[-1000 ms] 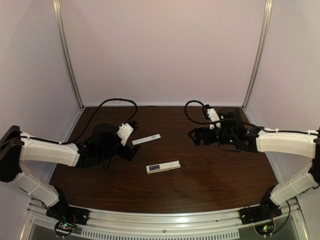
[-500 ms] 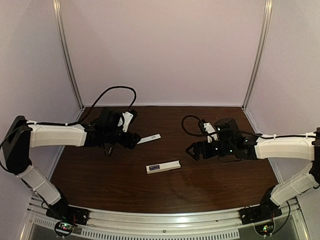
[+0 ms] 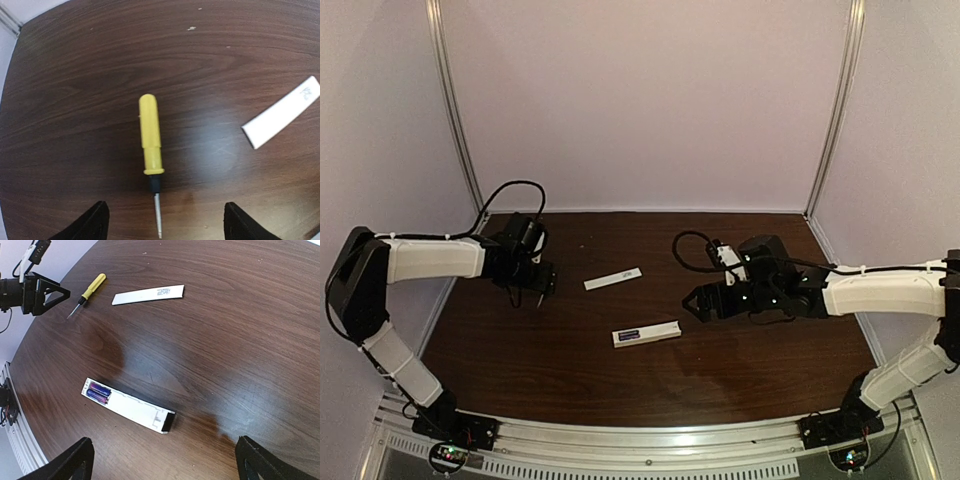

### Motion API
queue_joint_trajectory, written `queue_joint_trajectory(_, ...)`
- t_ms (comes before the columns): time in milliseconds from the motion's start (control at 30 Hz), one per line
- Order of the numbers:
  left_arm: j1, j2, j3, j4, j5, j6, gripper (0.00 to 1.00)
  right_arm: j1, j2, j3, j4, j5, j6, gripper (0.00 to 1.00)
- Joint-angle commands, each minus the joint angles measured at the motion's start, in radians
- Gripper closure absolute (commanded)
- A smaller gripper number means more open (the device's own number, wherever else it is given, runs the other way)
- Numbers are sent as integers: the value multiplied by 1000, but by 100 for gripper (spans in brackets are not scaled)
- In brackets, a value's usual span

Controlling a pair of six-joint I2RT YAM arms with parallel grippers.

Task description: Unload the batteries from the remote control

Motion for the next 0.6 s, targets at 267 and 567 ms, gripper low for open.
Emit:
queue_joint_trajectory(267,113,128,39,18,118,17,32,18,30,39,-25,30,-10,0)
queue_joint_trajectory(567,117,221,67,70,136,40,47,17,73,77,-42,16,-29,0)
